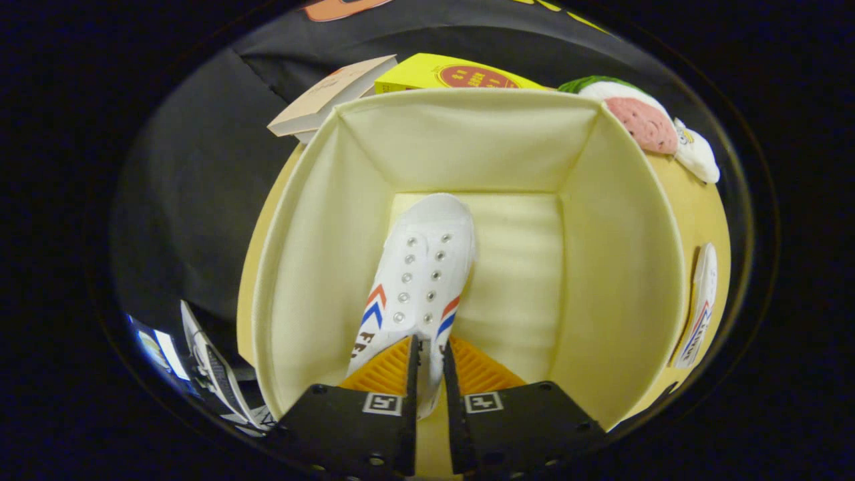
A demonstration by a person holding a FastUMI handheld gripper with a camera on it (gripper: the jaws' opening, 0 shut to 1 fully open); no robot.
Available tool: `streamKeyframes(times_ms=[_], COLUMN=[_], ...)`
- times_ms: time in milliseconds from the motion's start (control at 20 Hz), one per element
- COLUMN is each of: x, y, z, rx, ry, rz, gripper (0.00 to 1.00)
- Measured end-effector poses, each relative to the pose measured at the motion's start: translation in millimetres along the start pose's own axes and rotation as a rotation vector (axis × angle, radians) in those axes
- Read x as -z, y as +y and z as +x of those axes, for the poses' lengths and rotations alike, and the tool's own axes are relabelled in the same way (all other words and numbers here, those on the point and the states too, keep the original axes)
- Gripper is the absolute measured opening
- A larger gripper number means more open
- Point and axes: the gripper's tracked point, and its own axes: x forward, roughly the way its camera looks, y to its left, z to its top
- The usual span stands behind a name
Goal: Open the storage box then place both shoes into the box .Put the left shoe in first, then the right shoe, with the right side of both shoes facing outward in a uniform manner.
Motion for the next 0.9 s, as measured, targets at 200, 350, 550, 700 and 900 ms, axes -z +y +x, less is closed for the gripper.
streamKeyframes(times_ms=[200, 350, 550, 700, 900], x=[5, 9, 12, 16, 30], y=[-4, -16, -49, -98, -176], z=[-37, -81, -142, -173, -184], rx=[-0.030, -0.057, -0.111, -0.103, -0.063], ry=[-0.022, -0.071, -0.162, -0.216, -0.225], rz=[-0.057, -0.101, -0.086, -0.079, -0.050], gripper=[0.60, 0.94, 0.96, 0.97, 0.97])
